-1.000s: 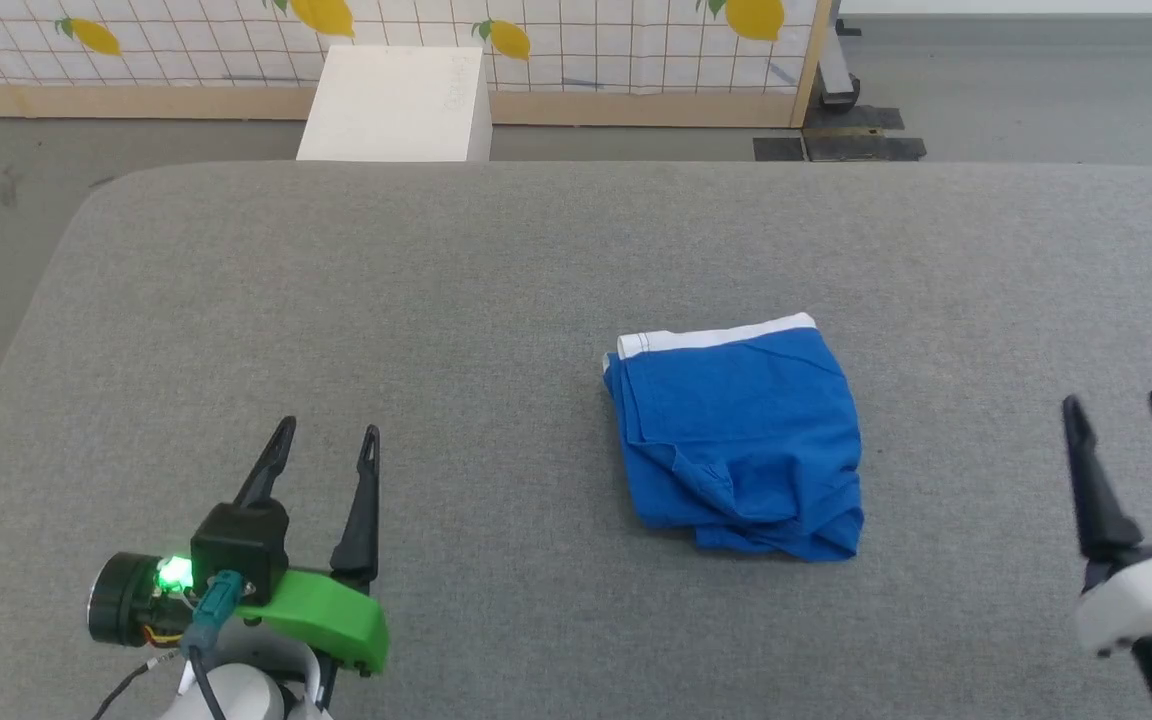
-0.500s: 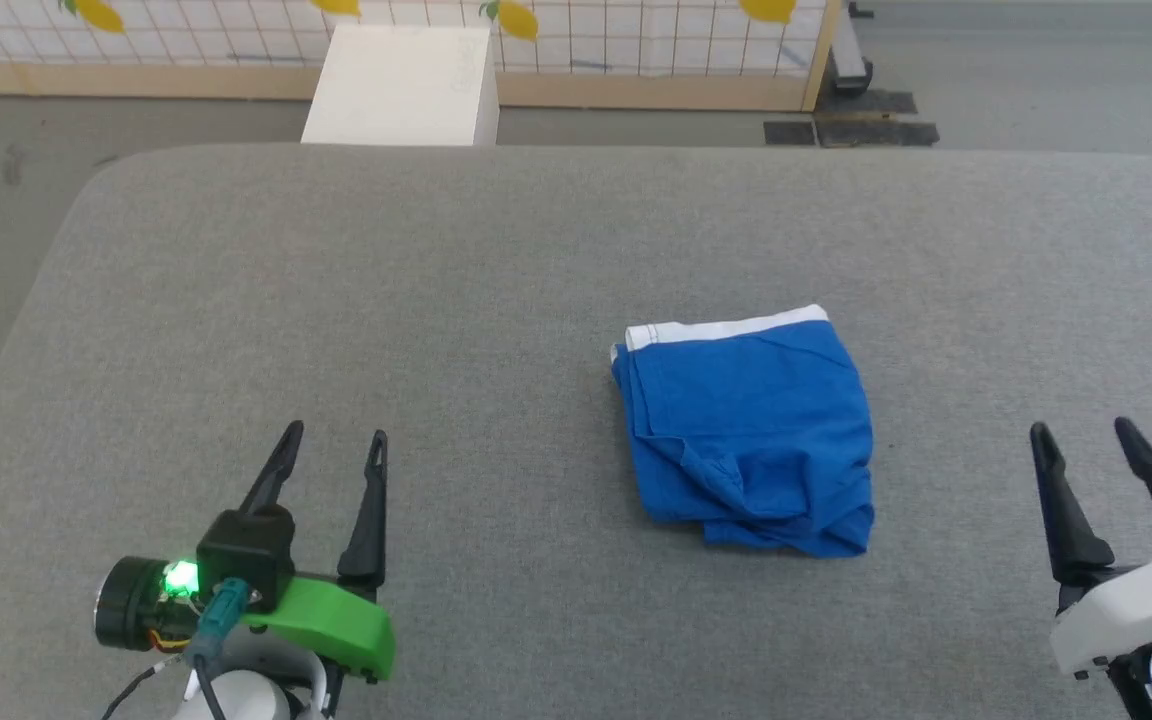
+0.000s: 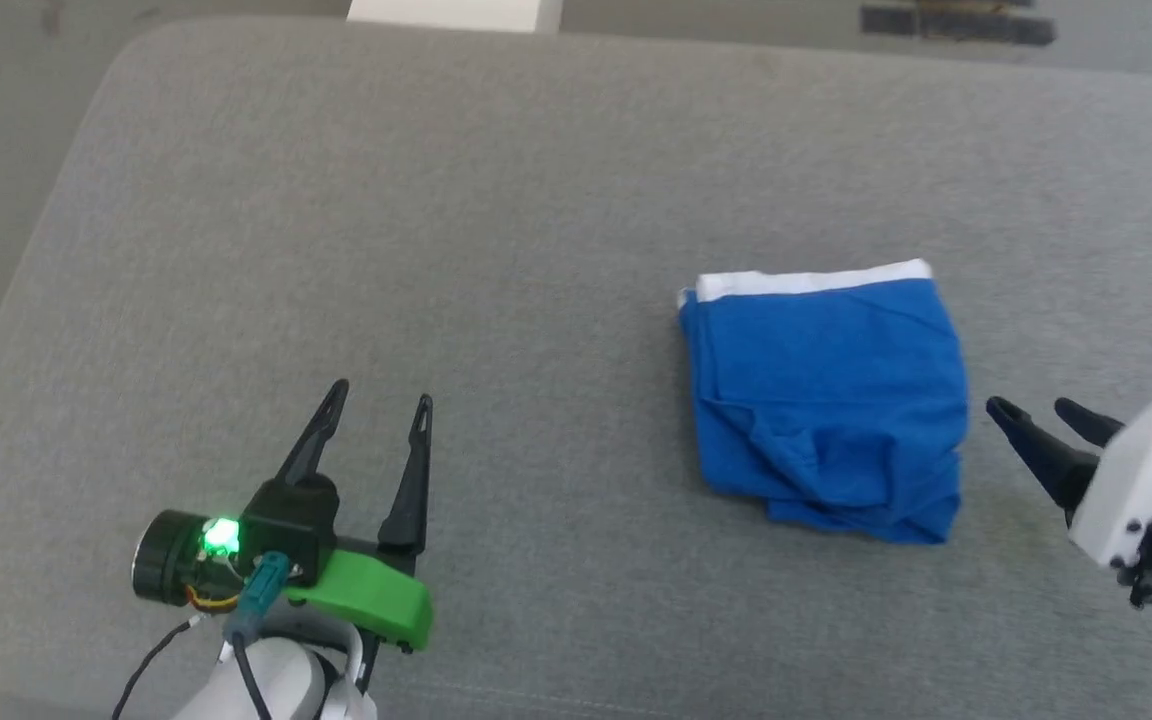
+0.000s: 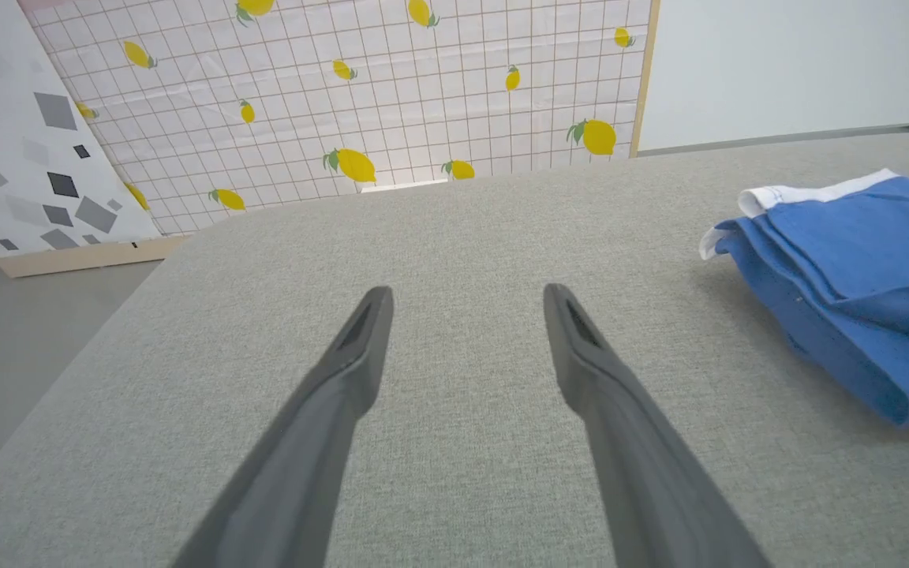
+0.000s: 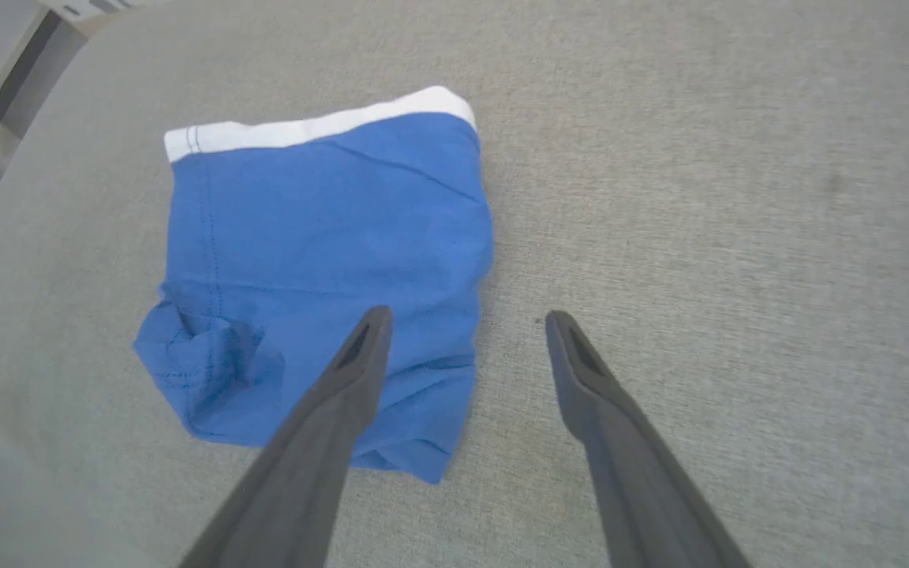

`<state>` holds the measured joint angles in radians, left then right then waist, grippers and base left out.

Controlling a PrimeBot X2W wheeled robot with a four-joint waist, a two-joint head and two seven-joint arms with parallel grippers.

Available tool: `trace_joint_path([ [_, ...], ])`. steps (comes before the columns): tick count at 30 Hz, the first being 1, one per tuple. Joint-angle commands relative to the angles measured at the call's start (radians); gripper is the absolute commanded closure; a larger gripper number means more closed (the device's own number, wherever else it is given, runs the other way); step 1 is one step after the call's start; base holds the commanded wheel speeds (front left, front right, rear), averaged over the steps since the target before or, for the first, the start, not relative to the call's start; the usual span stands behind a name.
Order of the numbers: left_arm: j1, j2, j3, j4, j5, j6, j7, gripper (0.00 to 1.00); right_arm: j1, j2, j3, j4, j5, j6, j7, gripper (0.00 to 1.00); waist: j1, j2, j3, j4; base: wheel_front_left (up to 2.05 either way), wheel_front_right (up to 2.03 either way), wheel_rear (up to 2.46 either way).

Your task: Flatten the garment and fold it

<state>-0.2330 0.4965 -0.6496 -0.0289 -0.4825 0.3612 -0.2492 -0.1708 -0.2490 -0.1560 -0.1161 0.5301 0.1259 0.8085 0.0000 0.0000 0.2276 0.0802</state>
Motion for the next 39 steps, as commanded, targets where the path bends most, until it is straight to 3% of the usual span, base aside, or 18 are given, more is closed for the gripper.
trace_joint_path([
  [1,-0.019,-0.007,0.001,0.005,0.004,-0.003,-0.005,0.00,-0.038,0.003,-0.003,0.016,-0.003,0.005,0.049,0.00,0.0000,0.0000,0.068,0.065,0.00,0.00,0.00],
  [8,-0.033,-0.032,-0.007,0.021,0.014,-0.009,-0.008,0.00,-0.161,0.057,-0.047,0.125,-0.069,0.005,0.248,0.00,0.0000,0.0000,0.116,0.121,0.00,0.00,0.00],
  [16,-0.050,-0.059,-0.012,0.045,0.025,-0.019,-0.010,0.00,-0.160,0.081,-0.005,0.216,-0.190,0.005,0.265,0.00,0.0000,0.0000,0.129,0.151,0.00,0.00,0.00],
  [17,-0.050,-0.061,-0.012,0.047,0.025,-0.019,-0.011,0.00,-0.154,0.079,0.004,0.222,-0.200,0.005,0.260,0.05,0.0000,0.0000,0.128,0.151,0.00,0.00,0.00],
  [18,-0.050,-0.063,-0.011,0.051,0.025,-0.019,-0.011,0.00,-0.147,0.075,0.017,0.229,-0.209,0.005,0.250,0.61,0.0000,0.0000,0.126,0.150,0.00,0.00,0.00],
  [19,-0.049,-0.064,-0.011,0.054,0.025,-0.020,-0.011,0.00,-0.144,0.071,0.024,0.232,-0.214,0.005,0.237,1.00,0.0000,0.0000,0.123,0.149,0.00,0.00,0.00],
  [24,-0.039,-0.059,-0.009,0.065,0.025,-0.027,-0.011,0.00,-0.161,0.028,0.077,0.235,-0.224,0.005,0.124,1.00,0.0000,0.0000,0.095,0.121,0.00,0.00,0.00],
  [31,-0.018,-0.055,-0.014,0.066,0.019,-0.038,-0.012,0.00,-0.195,-0.113,0.214,0.187,-0.222,0.005,0.060,1.00,0.0000,0.0000,0.038,0.032,0.00,0.00,0.00],
  [34,-0.004,-0.058,-0.012,0.049,0.016,-0.033,-0.012,0.00,-0.210,-0.248,0.324,0.120,-0.222,0.005,0.067,1.00,0.0000,0.0000,0.039,-0.040,0.00,0.00,0.00],
  [39,-0.007,-0.043,0.007,0.004,0.024,-0.026,-0.012,0.00,-0.251,-0.444,0.409,0.061,-0.187,0.005,0.052,1.00,0.0000,0.0000,0.096,-0.138,0.00,0.00,0.00],
])
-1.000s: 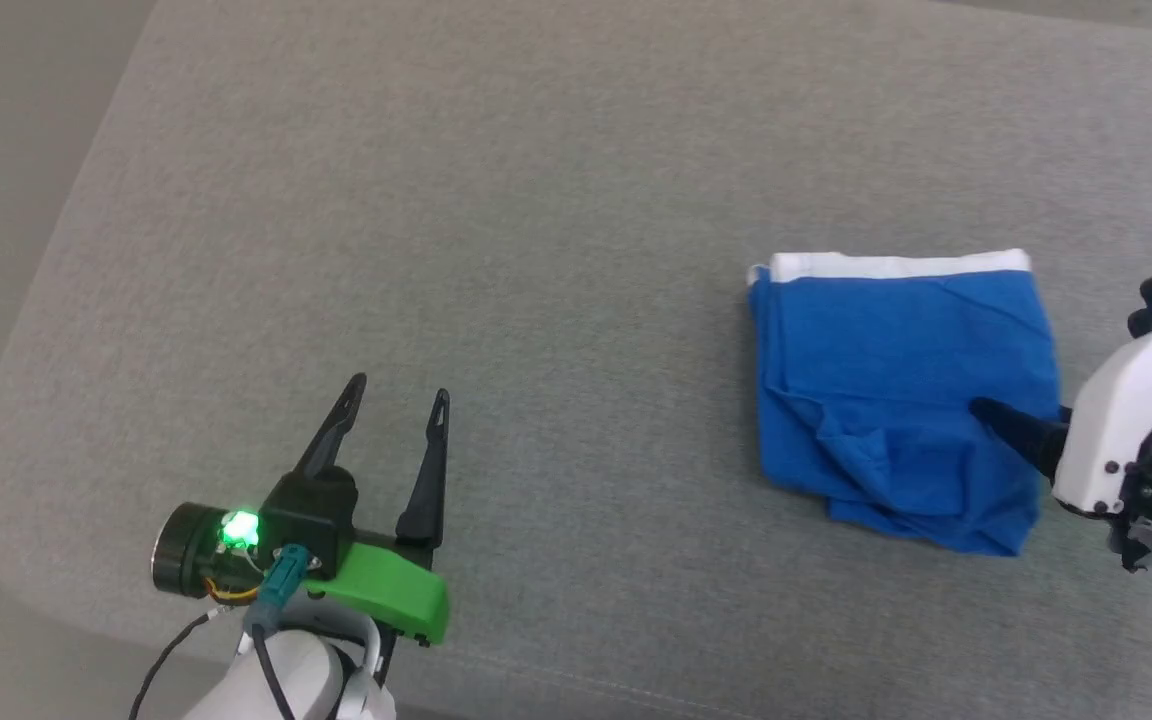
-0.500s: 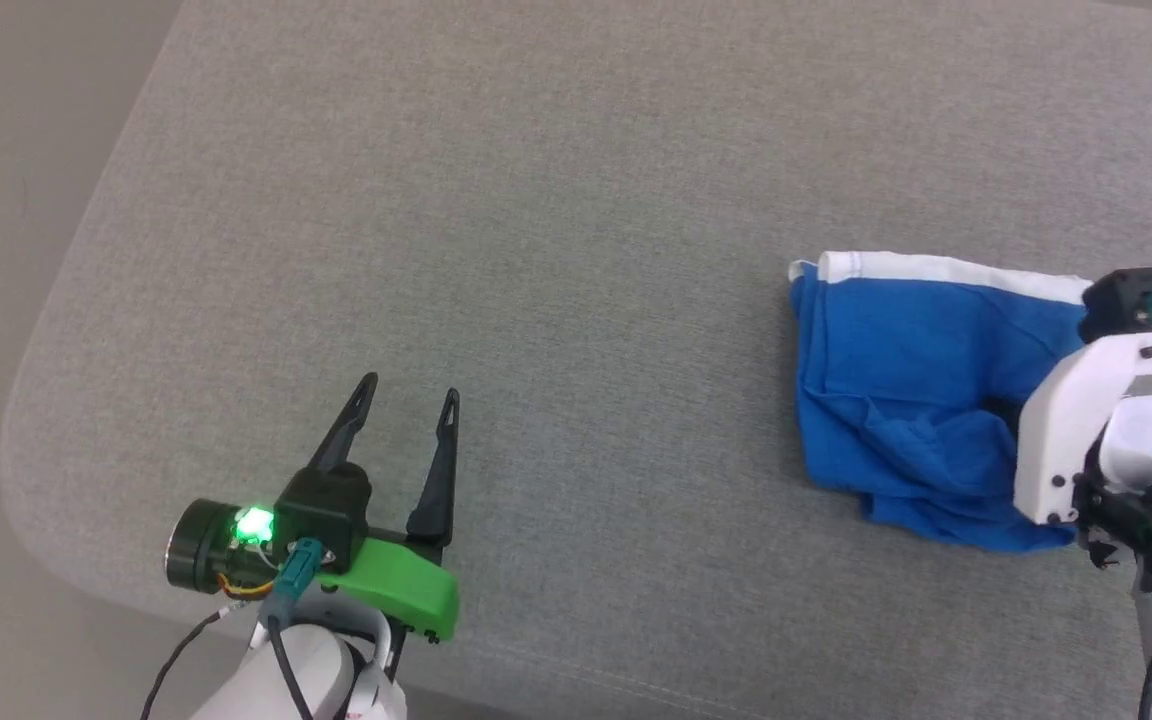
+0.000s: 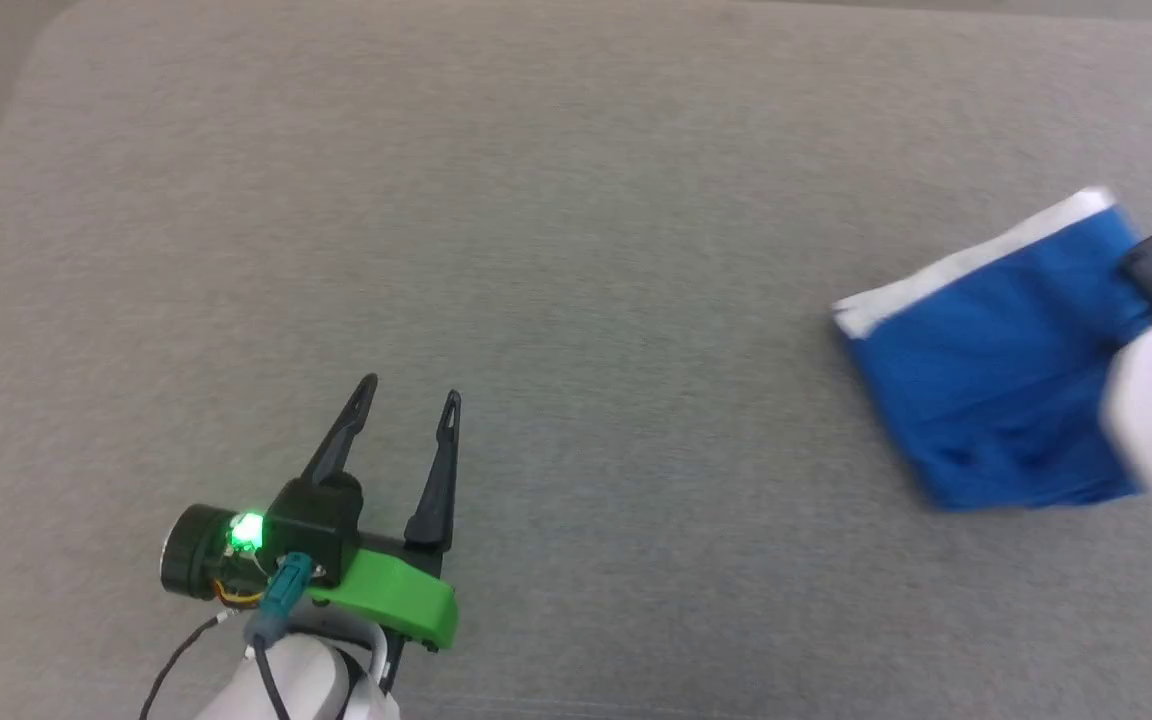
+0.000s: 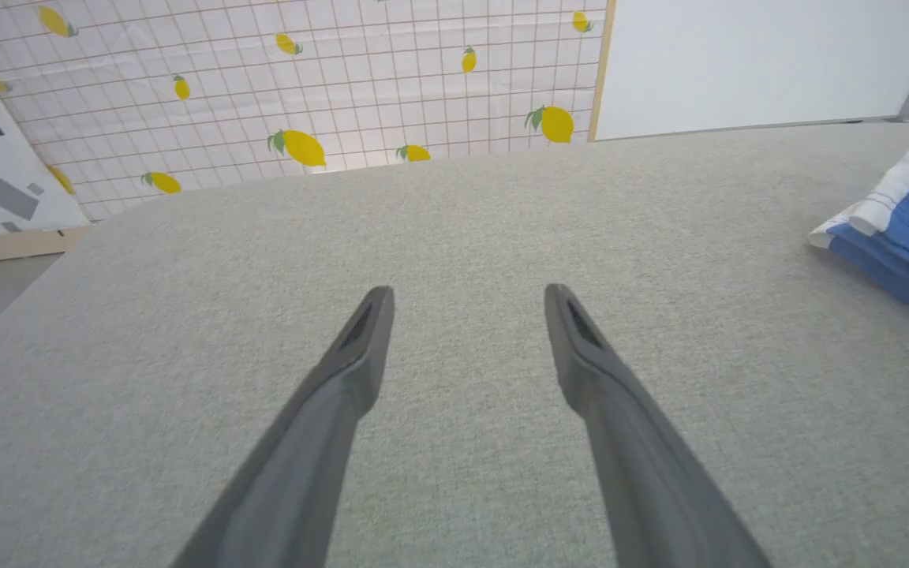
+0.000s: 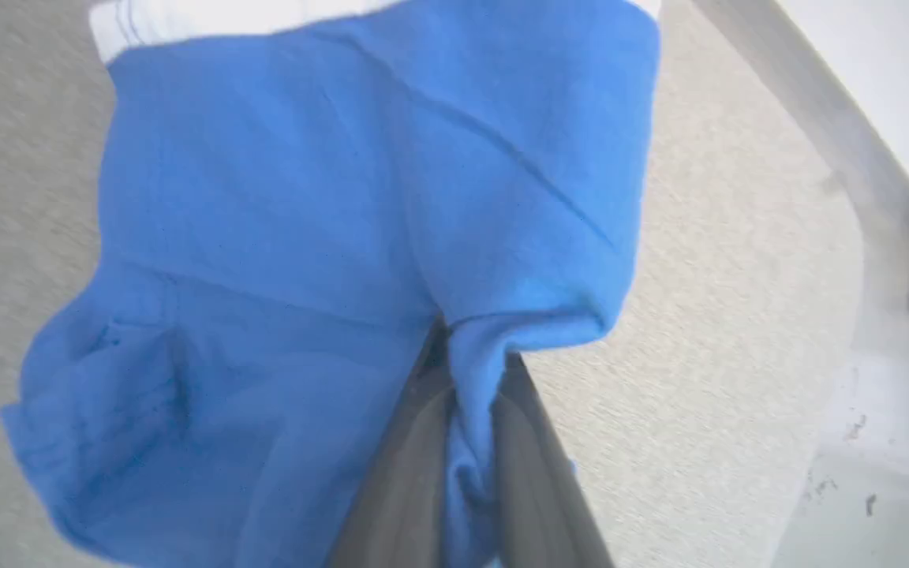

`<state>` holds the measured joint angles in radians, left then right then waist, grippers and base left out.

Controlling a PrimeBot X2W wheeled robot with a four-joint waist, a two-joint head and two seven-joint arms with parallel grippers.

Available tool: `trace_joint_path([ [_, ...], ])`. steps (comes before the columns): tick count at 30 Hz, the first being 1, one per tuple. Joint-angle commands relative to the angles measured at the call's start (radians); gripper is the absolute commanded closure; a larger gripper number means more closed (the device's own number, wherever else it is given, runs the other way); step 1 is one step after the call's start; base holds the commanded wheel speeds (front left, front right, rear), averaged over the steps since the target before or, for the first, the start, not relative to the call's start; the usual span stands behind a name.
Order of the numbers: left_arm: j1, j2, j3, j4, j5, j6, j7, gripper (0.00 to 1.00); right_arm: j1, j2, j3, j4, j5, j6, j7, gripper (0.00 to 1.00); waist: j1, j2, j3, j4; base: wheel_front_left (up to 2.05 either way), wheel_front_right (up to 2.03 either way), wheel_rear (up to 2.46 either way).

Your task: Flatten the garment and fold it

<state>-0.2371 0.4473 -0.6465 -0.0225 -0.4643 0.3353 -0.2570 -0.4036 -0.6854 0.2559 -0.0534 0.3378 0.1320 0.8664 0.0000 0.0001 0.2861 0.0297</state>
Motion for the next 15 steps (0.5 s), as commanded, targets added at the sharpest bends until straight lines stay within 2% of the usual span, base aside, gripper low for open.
trace_joint_path([
  [1,-0.009,0.009,0.004,-0.011,0.010,-0.002,-0.004,0.00,-0.024,-0.049,0.002,-0.002,0.013,-0.001,-0.021,1.00,0.0000,-0.0001,0.053,-0.103,0.00,0.00,0.00],
  [7,-0.056,0.028,0.001,-0.056,0.043,-0.008,0.001,0.00,-0.043,-0.183,-0.068,0.076,0.041,-0.001,-0.116,1.00,0.0000,-0.0001,0.163,-0.164,0.00,0.00,0.00],
  [12,-0.096,0.032,-0.004,-0.084,0.066,-0.007,0.012,0.00,-0.025,-0.207,-0.183,0.207,0.032,-0.001,-0.204,1.00,0.0000,-0.0001,0.248,-0.173,0.00,0.00,0.00],
  [15,-0.114,0.033,-0.016,-0.094,0.076,-0.017,0.021,0.00,0.018,-0.247,-0.221,0.299,-0.011,-0.001,-0.270,1.00,0.0000,-0.0001,0.286,-0.160,0.00,0.00,0.00],
])
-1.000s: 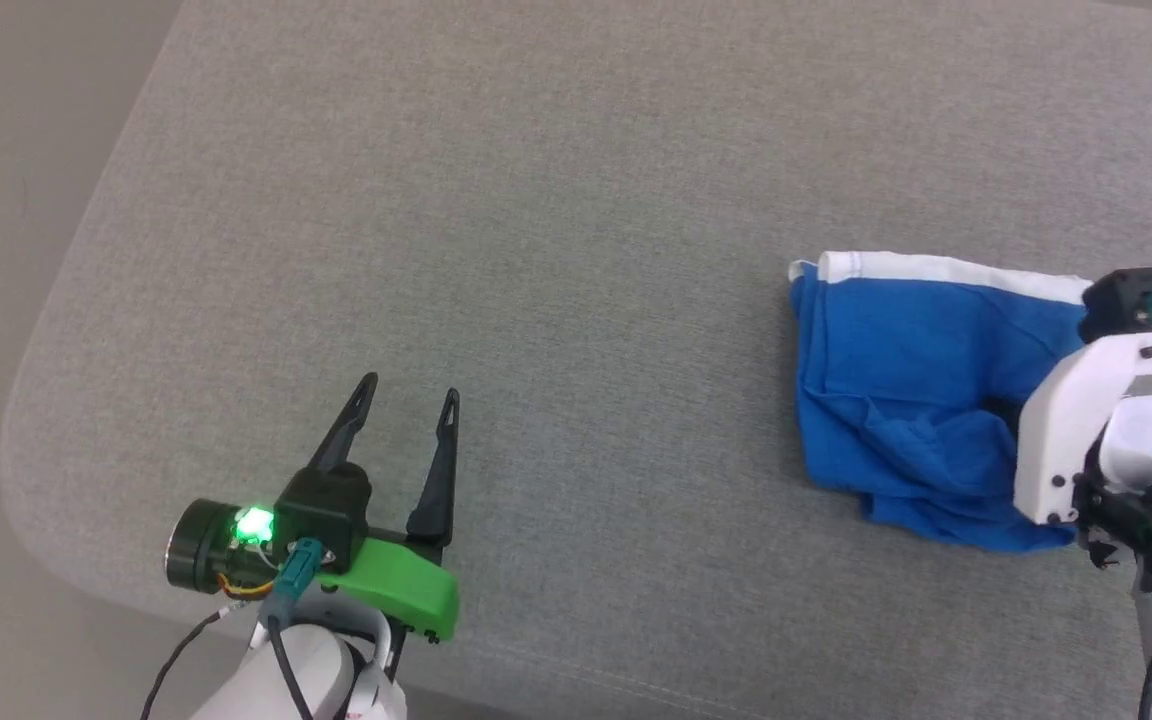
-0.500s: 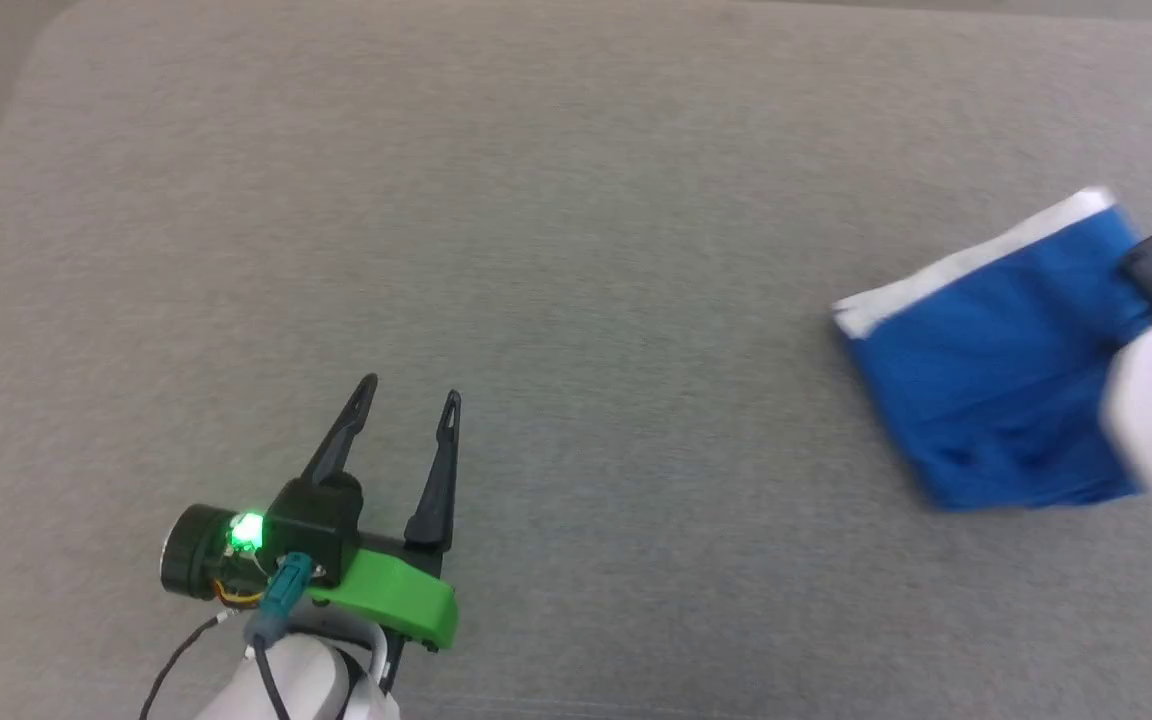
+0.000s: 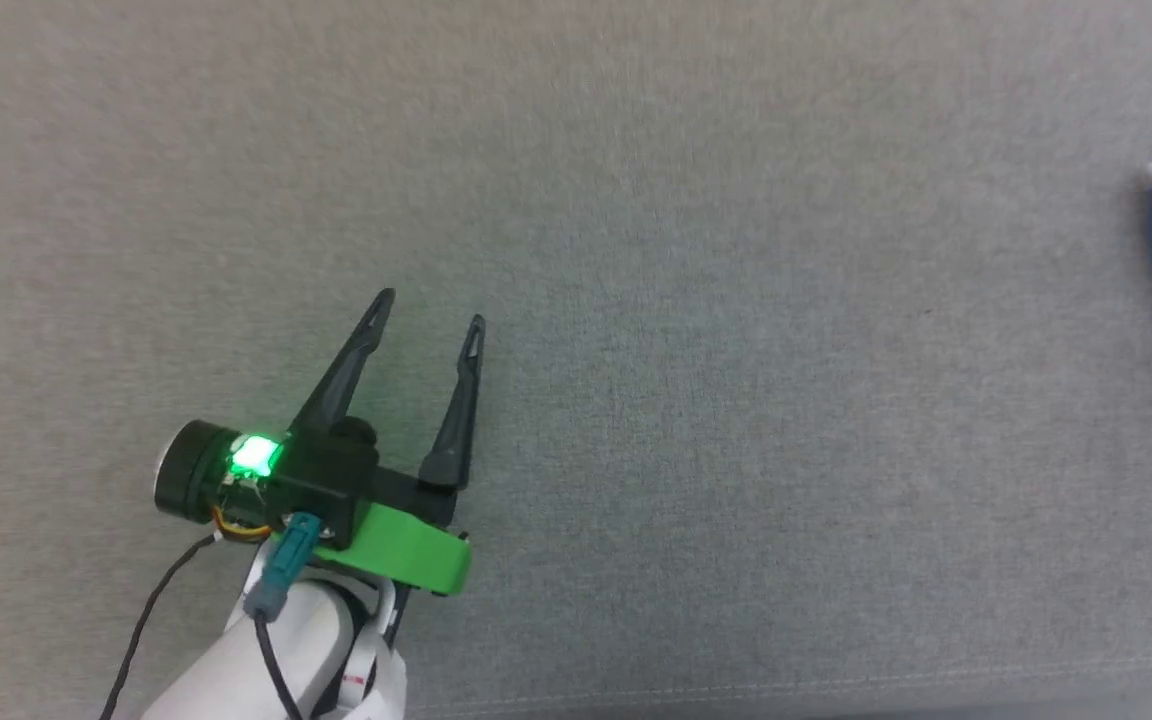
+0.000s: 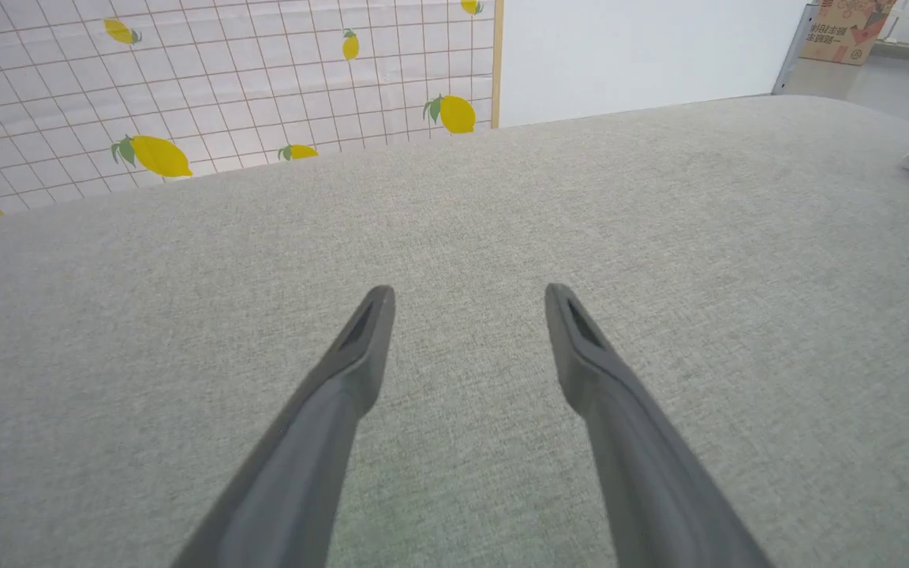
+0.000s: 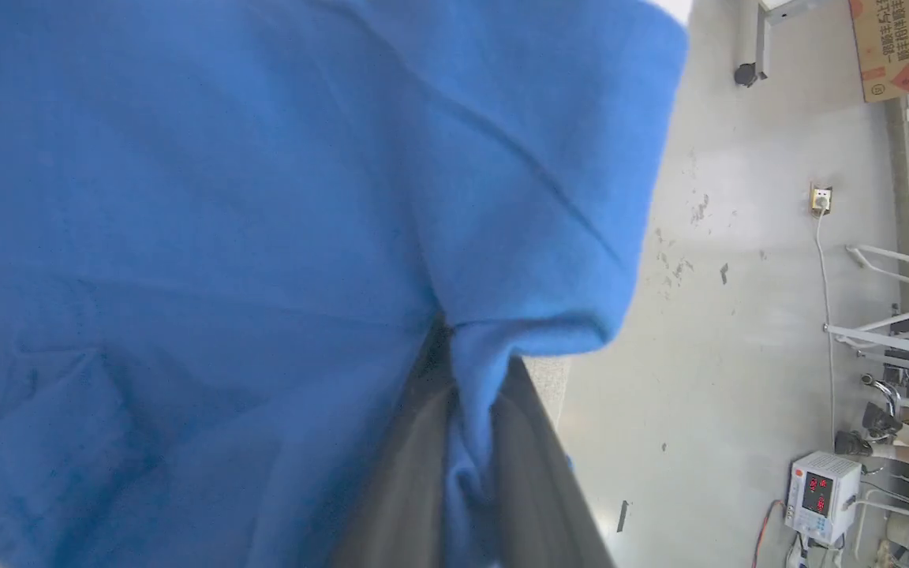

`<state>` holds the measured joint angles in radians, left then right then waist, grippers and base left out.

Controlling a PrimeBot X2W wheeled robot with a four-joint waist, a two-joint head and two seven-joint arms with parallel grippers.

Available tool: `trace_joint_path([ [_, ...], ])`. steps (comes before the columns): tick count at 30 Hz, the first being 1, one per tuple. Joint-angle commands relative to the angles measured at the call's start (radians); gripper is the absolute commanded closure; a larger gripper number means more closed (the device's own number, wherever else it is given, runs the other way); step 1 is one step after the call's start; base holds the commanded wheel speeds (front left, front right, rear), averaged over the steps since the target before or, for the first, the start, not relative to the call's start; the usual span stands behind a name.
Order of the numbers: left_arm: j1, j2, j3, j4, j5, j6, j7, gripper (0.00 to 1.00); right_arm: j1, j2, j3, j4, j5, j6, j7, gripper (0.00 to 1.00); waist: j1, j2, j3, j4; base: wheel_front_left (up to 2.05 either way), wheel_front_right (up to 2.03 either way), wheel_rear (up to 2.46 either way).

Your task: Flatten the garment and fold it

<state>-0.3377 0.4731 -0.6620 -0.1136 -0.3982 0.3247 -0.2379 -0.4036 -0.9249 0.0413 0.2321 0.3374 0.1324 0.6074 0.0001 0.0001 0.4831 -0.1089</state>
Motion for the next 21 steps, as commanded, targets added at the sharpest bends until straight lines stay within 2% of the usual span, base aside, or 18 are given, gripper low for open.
trace_joint_path([
  [1,-0.017,0.009,-0.004,-0.005,0.014,-0.009,0.004,0.00,0.031,-0.014,-0.020,0.045,-0.018,-0.002,-0.030,1.00,-0.0001,-0.0001,0.099,-0.017,0.00,0.00,0.00],
  [9,-0.029,0.040,-0.001,-0.040,0.029,-0.005,0.019,0.00,0.040,-0.023,-0.202,0.301,-0.111,-0.002,-0.226,1.00,-0.0001,-0.0001,0.178,0.018,0.00,0.00,0.00],
  [16,-0.035,0.057,0.000,-0.062,0.035,-0.005,0.023,0.00,-0.029,-0.021,-0.271,0.384,-0.205,-0.002,-0.353,1.00,-0.0001,-0.0001,0.213,0.030,0.00,0.00,0.00],
  [20,-0.036,0.051,-0.004,-0.060,0.035,-0.002,0.023,0.00,-0.056,-0.012,-0.282,0.425,-0.234,-0.002,-0.368,1.00,-0.0001,-0.0001,0.210,0.035,0.00,0.00,0.00],
  [21,-0.036,0.048,-0.005,-0.057,0.034,-0.001,0.022,0.00,-0.063,-0.010,-0.287,0.433,-0.245,-0.002,-0.377,0.64,-0.0001,-0.0001,0.206,0.036,0.00,0.00,0.00],
])
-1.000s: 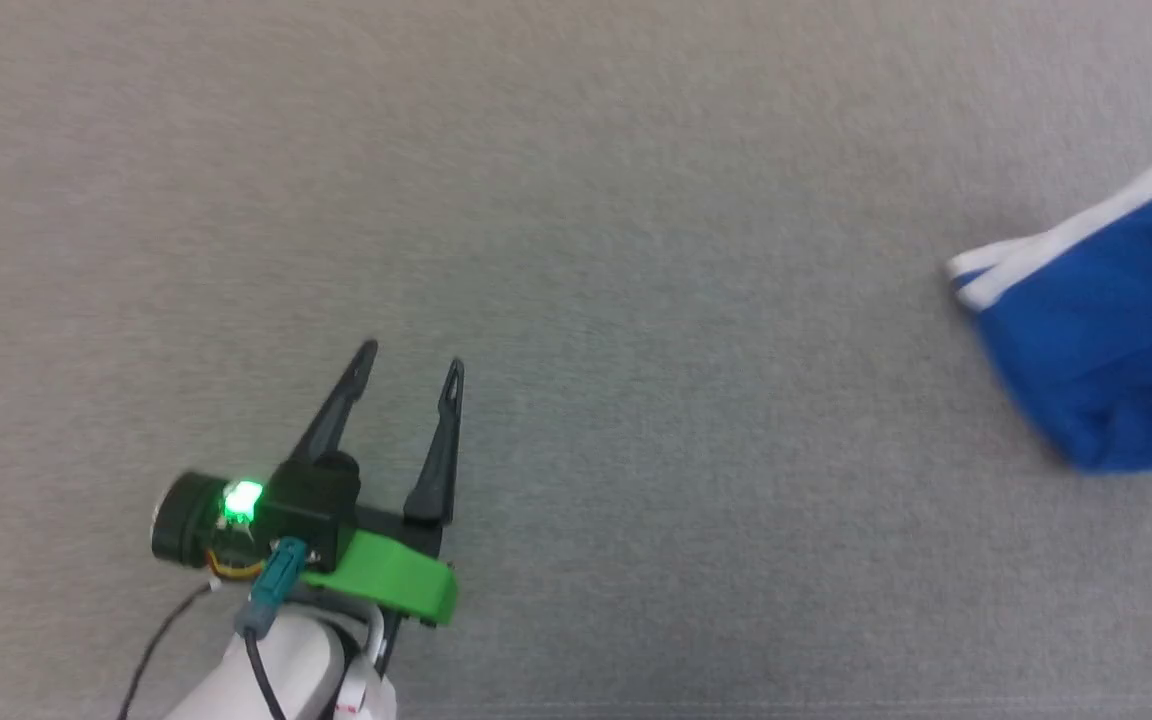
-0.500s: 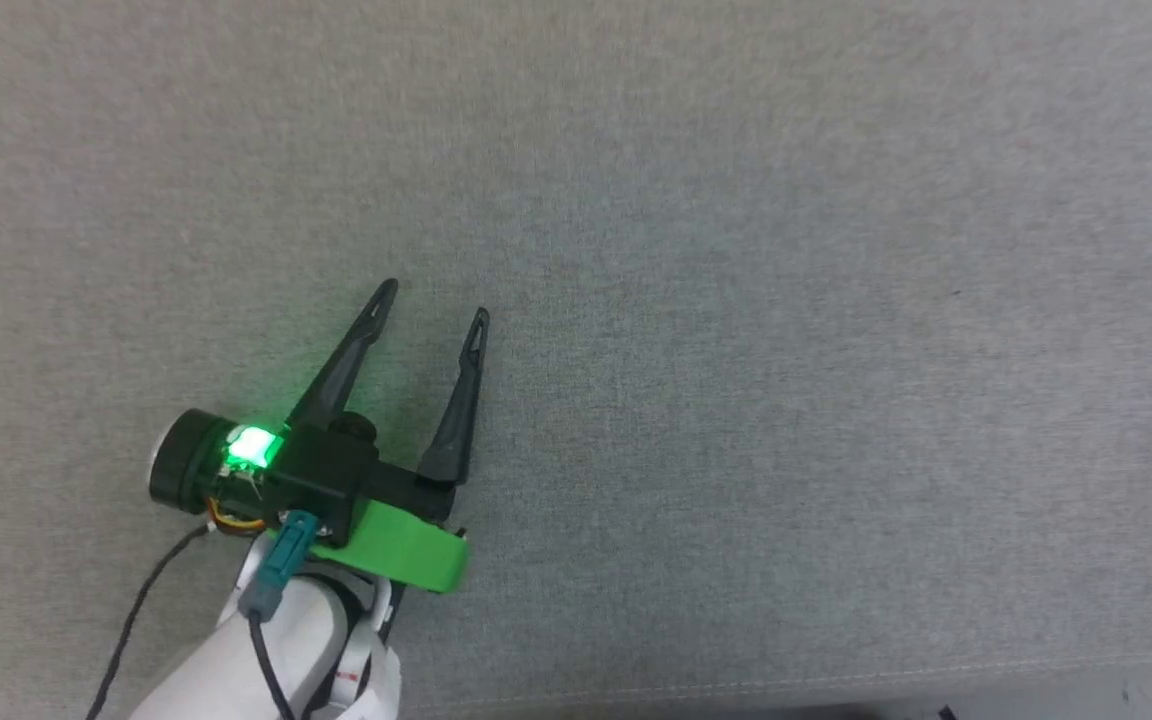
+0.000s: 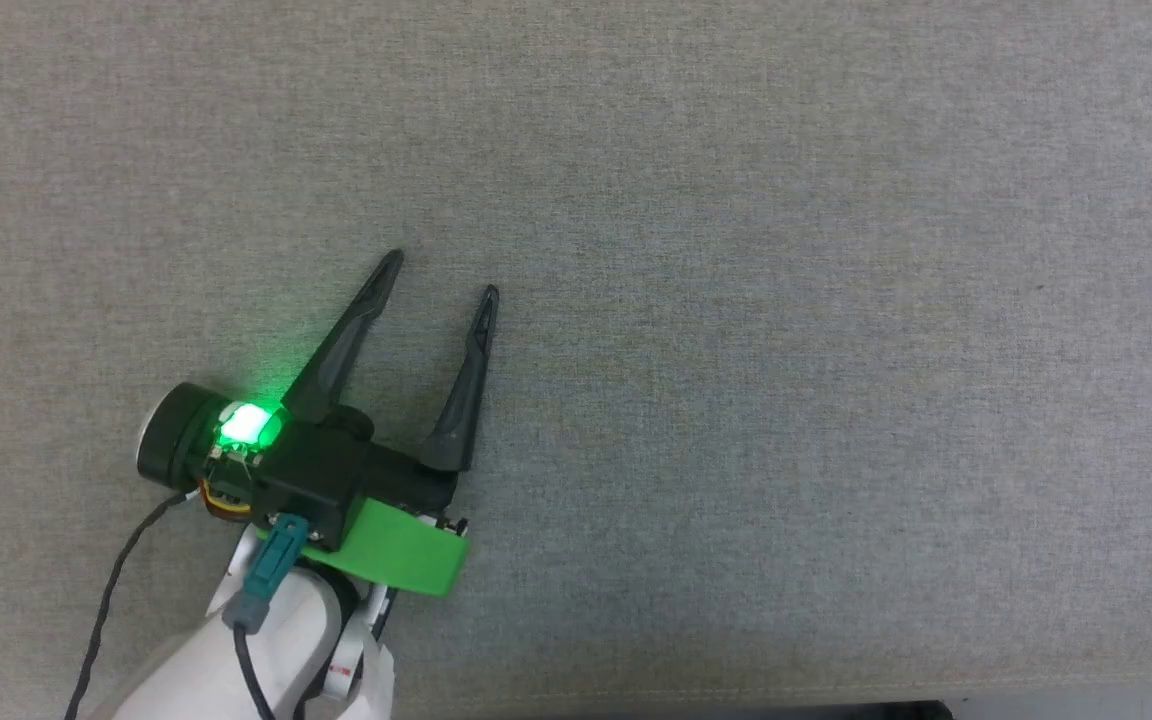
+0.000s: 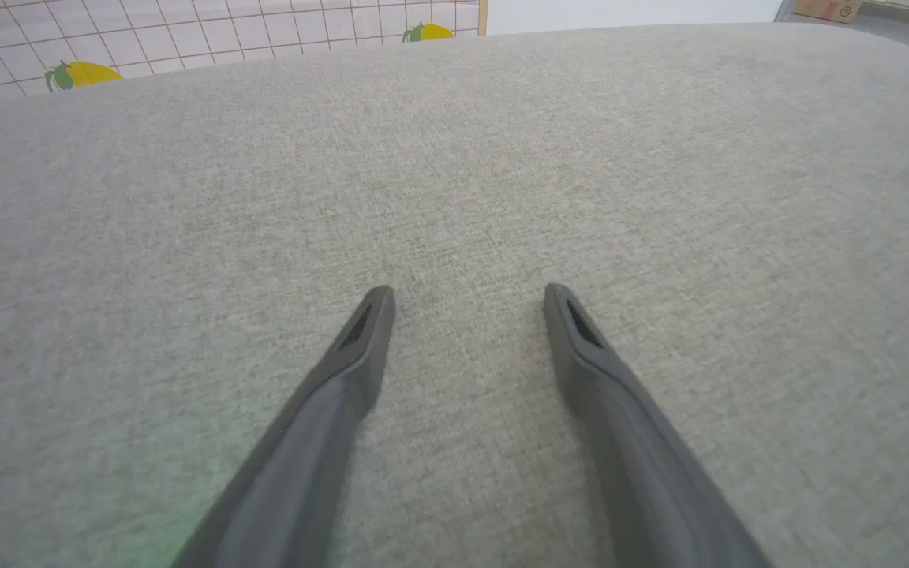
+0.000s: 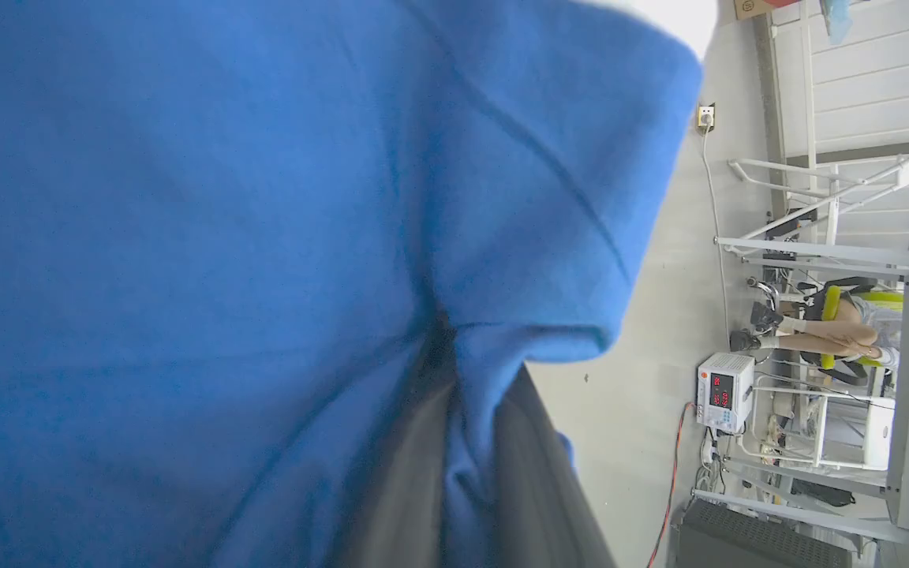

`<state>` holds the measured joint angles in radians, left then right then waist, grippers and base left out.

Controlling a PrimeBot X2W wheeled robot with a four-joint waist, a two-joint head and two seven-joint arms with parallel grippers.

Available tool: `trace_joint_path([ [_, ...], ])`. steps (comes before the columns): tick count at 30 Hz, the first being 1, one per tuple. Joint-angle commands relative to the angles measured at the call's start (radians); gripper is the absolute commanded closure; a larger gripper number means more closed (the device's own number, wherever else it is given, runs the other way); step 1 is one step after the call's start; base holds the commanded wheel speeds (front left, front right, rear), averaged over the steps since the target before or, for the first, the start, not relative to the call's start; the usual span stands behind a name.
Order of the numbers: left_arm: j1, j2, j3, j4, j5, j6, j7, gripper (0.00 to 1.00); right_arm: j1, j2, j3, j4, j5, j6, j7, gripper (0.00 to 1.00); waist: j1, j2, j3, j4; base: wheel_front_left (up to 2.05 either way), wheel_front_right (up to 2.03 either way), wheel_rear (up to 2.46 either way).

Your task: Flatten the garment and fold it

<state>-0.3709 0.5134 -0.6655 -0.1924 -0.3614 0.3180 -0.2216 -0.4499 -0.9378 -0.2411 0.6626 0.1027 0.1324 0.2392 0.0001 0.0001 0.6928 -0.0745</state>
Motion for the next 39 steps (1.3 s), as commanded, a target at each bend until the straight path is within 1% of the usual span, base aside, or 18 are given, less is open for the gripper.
trace_joint_path([
  [1,-0.003,0.005,-0.002,0.025,-0.004,0.006,0.005,0.00,-0.021,0.006,-0.007,0.007,-0.020,-0.002,-0.017,0.00,-0.0001,-0.0001,-0.009,0.002,0.00,0.00,0.00],
  [5,0.002,-0.011,-0.004,0.051,-0.013,0.006,-0.004,0.00,-0.044,0.019,-0.003,0.025,-0.048,-0.002,-0.035,0.00,-0.0001,-0.0001,-0.060,0.002,0.00,0.00,0.00],
  [8,0.017,-0.024,0.001,0.088,-0.031,0.004,-0.015,0.00,-0.064,0.010,-0.005,0.031,-0.093,-0.002,-0.059,0.00,-0.0001,-0.0001,-0.135,0.000,0.00,0.00,0.00],
  [11,0.031,-0.035,0.011,0.118,-0.049,0.003,-0.023,0.00,-0.094,0.025,0.014,0.018,-0.099,-0.002,-0.085,0.00,-0.0001,-0.0001,-0.212,-0.003,0.00,0.00,0.00],
  [14,0.051,-0.041,0.029,0.138,-0.070,0.007,-0.028,0.00,-0.137,0.057,0.082,-0.033,-0.061,-0.002,-0.120,0.00,-0.0001,-0.0001,-0.288,-0.010,0.00,0.00,0.00],
  [19,0.084,-0.031,0.062,0.155,-0.097,0.018,-0.033,0.00,-0.204,0.131,0.201,-0.140,0.043,-0.002,-0.175,0.00,-0.0001,-0.0001,-0.401,-0.018,0.00,0.00,0.00],
  [23,0.103,-0.015,0.085,0.156,-0.116,0.027,-0.029,0.00,-0.215,0.205,0.259,-0.221,0.126,-0.002,-0.221,0.00,-0.0001,-0.0001,-0.476,-0.011,0.00,0.00,0.00],
  [26,0.119,-0.004,0.107,0.150,-0.135,0.043,-0.021,0.00,-0.194,0.265,0.272,-0.276,0.157,-0.002,-0.252,0.00,-0.0001,-0.0001,-0.519,-0.007,0.00,0.00,0.00],
  [29,0.138,0.008,0.119,0.146,-0.146,0.058,-0.007,0.00,-0.155,0.331,0.261,-0.323,0.179,-0.002,-0.275,0.00,-0.0001,-0.0001,-0.555,-0.001,0.00,0.00,0.00],
  [34,0.181,0.017,0.133,0.142,-0.162,0.091,0.008,0.00,-0.017,0.456,0.236,-0.431,0.180,-0.002,-0.308,0.00,-0.0001,-0.0001,-0.609,0.012,0.00,0.00,0.00],
  [39,0.226,0.024,0.132,0.141,-0.171,0.110,0.016,0.00,0.167,0.602,0.178,-0.549,0.131,-0.002,-0.309,0.00,-0.0001,-0.0001,-0.647,0.020,0.00,0.00,0.00],
])
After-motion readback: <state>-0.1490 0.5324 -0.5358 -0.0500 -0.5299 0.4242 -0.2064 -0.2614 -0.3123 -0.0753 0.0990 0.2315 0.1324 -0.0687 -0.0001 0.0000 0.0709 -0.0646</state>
